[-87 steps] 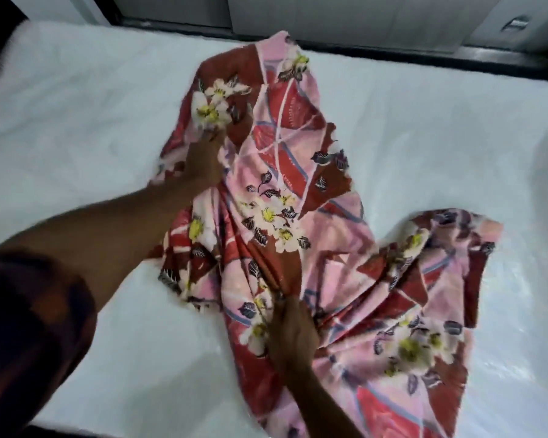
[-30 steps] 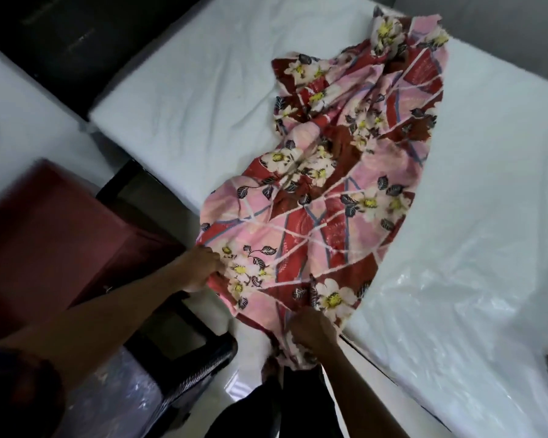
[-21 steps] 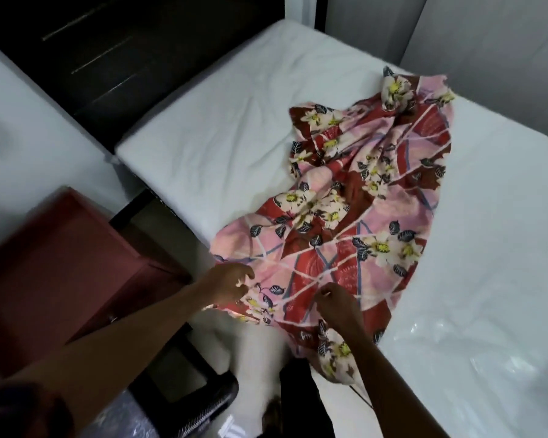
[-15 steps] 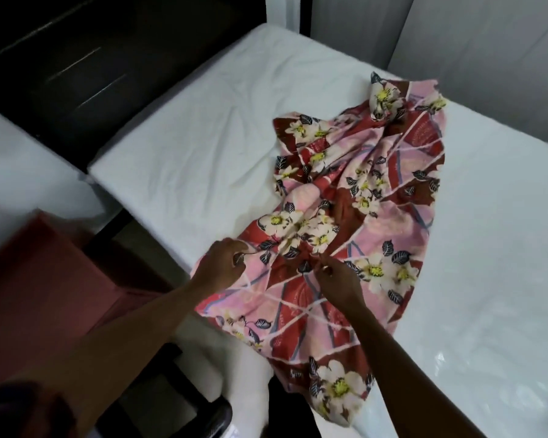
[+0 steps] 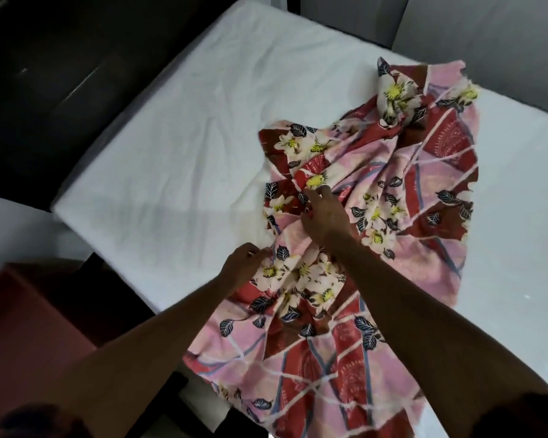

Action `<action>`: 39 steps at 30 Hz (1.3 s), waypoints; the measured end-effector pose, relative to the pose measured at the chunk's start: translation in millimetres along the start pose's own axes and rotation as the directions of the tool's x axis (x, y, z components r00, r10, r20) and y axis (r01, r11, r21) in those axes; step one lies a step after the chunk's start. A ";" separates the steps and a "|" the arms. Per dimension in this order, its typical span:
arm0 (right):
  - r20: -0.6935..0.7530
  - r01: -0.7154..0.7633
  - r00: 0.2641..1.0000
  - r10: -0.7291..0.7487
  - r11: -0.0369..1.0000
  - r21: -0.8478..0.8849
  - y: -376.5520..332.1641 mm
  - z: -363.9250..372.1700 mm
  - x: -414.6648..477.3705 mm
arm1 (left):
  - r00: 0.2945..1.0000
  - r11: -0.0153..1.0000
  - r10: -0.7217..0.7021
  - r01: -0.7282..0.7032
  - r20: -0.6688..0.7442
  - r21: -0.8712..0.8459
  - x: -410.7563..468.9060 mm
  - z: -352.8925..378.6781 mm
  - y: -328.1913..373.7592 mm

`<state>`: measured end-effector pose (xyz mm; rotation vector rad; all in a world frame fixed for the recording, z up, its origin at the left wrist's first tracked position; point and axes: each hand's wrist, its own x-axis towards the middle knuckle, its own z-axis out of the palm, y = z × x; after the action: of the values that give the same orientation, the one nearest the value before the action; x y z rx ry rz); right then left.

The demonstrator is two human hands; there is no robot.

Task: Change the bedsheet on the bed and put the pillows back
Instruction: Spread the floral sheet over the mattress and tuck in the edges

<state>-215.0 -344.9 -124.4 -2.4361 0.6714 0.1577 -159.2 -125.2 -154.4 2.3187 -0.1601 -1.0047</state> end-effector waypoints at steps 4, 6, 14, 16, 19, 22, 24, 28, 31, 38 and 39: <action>0.040 0.052 0.998 -0.048 0.992 -0.113 -8.4 5.0 40.4 | 0.999 0.989 0.045 -0.043 0.014 -0.145 26.8 -9.5 14.8; 0.085 -0.017 0.996 0.028 0.991 -0.135 -8.9 10.4 56.5 | 0.998 0.963 0.021 -0.005 0.057 -0.270 37.2 -8.1 26.1; 0.103 -0.035 0.993 0.049 0.990 -0.134 -10.6 10.3 97.9 | 0.986 0.983 0.160 -0.155 -0.053 0.095 97.3 -13.1 61.9; 0.045 -0.107 0.993 0.109 0.993 -0.051 -12.5 0.2 114.7 | 0.972 0.977 0.204 -0.193 -0.116 0.094 119.0 -31.2 76.1; -0.130 -0.164 0.975 0.180 0.978 0.126 -36.1 -24.0 166.3 | 0.918 0.953 0.301 -0.297 -0.257 0.057 165.3 -71.4 125.5; -0.272 -0.176 0.926 0.263 0.936 0.306 -58.1 -50.6 225.3 | 0.840 0.914 0.378 -0.406 -0.390 0.011 211.4 -115.7 195.1; -0.266 -0.096 0.937 0.226 0.899 0.428 -62.1 -56.7 253.0 | 0.798 0.887 0.408 -0.461 -0.444 -0.012 236.6 -144.3 229.8; -0.296 -0.144 0.922 0.251 0.929 0.342 -51.5 -49.2 256.5 | 0.873 0.927 0.374 -0.364 -0.313 0.091 245.7 -155.1 218.9; -0.427 -0.247 0.854 0.298 0.954 0.171 -25.6 -44.0 241.4 | 0.894 0.912 0.392 -0.348 -0.215 0.215 214.9 -124.8 154.4; -0.221 -0.442 0.878 0.425 0.896 -0.031 20.5 -50.2 244.9 | 0.896 0.888 0.406 -0.340 -0.181 0.310 180.5 -86.4 80.3; -0.197 -0.469 0.871 0.450 0.881 -0.060 21.7 -49.8 251.0 | 0.893 0.893 0.412 -0.356 -0.181 0.274 183.1 -89.0 81.0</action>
<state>-10.9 -496.4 -160.8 -2.3624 1.3559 0.1687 42.0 -209.3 -175.2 2.4573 -0.6497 -0.5283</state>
